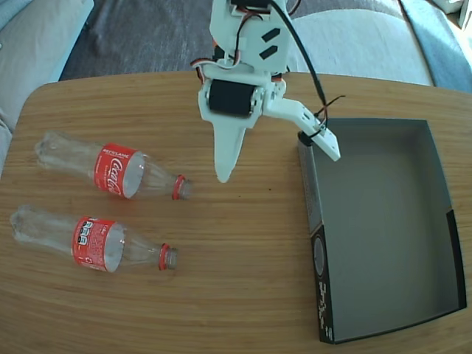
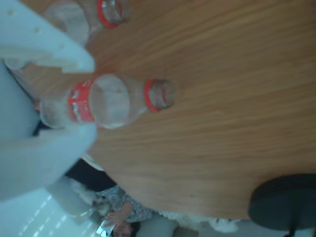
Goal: Grasp the bottles and put them in the box.
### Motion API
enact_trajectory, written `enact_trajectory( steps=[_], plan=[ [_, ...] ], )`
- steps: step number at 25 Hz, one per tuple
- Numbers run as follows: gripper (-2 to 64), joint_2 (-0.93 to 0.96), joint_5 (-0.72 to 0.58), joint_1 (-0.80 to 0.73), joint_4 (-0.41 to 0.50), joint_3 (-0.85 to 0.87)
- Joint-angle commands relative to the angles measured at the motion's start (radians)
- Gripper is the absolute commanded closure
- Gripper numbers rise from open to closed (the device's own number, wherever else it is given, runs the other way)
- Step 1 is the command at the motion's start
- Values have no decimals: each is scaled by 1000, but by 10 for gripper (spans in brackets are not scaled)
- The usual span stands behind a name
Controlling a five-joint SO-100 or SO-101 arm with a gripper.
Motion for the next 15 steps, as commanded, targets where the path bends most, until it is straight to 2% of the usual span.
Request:
enact_trajectory(
  steps=[1,6,9,13,15],
  plan=[
    [476,-86,-37,-3,60,-149],
    [396,-202,-170,5,209,-342],
    [333,-250,-218,74,270,-422],
    [238,-302,-230,186,330,-482],
    [212,-319,-229,245,357,-509]
  ],
)
